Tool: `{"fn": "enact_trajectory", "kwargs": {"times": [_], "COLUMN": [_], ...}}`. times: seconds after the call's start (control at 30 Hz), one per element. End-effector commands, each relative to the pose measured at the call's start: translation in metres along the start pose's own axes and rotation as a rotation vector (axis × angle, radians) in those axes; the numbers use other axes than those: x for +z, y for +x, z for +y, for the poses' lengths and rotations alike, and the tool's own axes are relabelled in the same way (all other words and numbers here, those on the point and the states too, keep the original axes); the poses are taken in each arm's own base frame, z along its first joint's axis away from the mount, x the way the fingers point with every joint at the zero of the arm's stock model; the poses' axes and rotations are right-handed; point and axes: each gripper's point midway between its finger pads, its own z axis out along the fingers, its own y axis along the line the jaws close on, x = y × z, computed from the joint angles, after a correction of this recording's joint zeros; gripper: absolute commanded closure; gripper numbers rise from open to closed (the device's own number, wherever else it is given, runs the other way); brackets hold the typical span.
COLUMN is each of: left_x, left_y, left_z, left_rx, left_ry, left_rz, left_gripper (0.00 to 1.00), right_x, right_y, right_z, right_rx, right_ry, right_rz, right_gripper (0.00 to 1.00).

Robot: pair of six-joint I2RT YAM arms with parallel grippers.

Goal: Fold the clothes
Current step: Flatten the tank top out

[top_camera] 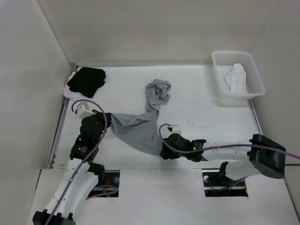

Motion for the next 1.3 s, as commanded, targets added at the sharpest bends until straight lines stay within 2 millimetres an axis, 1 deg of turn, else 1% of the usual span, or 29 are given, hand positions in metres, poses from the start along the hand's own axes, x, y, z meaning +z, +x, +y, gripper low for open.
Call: {"fn": "enact_trajectory", "kwargs": {"times": [0.0,0.13,0.2,0.23,0.33,0.37,0.43,0.5,0.67,0.8,0.87,0.93,1.07,1.13,1.27], "left_x": [0.000,0.000,0.000,0.000,-0.001,-0.001,-0.001,0.000,-0.001,-0.001,-0.001,-0.001,0.000,-0.001,-0.002], "left_y": [0.001,0.005,0.004,0.004,0.002,0.002,0.002,0.002,0.001,-0.002,-0.002,-0.003,-0.002,-0.004,-0.007], "left_z": [-0.002,-0.001,-0.002,-0.002,-0.003,-0.004,-0.005,-0.006,-0.006,-0.007,-0.007,-0.008,-0.008,-0.009,-0.009], "left_rx": [0.004,0.002,0.002,0.001,0.000,0.000,-0.002,-0.002,-0.003,-0.002,-0.001,-0.002,-0.002,-0.002,-0.003], "left_ry": [0.027,0.032,0.034,0.034,0.039,0.041,0.047,0.047,0.050,0.051,0.052,0.052,0.055,0.058,0.060], "left_rz": [-0.003,0.001,-0.001,-0.003,-0.006,-0.008,-0.009,-0.009,-0.012,-0.020,-0.021,-0.023,-0.021,-0.026,-0.036], "left_gripper": [1.00,1.00,1.00,1.00,1.00,1.00,1.00,1.00,0.99,0.99,0.99,0.99,0.99,0.99,0.99], "right_x": [0.009,0.019,0.019,0.019,0.016,0.015,0.016,0.018,0.024,0.021,0.017,0.013,0.015,0.017,0.017], "right_y": [-0.004,0.001,0.003,0.002,-0.001,-0.001,0.000,0.004,0.016,0.020,0.021,0.020,0.025,0.029,0.035], "right_z": [0.031,0.021,0.018,0.015,0.003,-0.002,-0.010,-0.012,-0.013,-0.022,-0.028,-0.032,-0.035,-0.034,-0.038], "right_rx": [0.020,0.015,0.016,0.020,0.014,0.006,-0.017,-0.045,-0.093,-0.112,-0.129,-0.138,-0.163,-0.174,-0.165], "right_ry": [-0.061,0.004,0.025,0.042,0.114,0.146,0.202,0.241,0.284,0.335,0.378,0.415,0.448,0.448,0.457], "right_rz": [-0.010,-0.004,0.001,-0.004,-0.032,-0.035,-0.038,-0.026,0.006,0.015,0.004,-0.008,0.004,0.016,0.029], "right_gripper": [0.49,0.56,0.62,0.63,0.61,0.58,0.57,0.58,0.62,0.69,0.68,0.64,0.63,0.67,0.81]}}
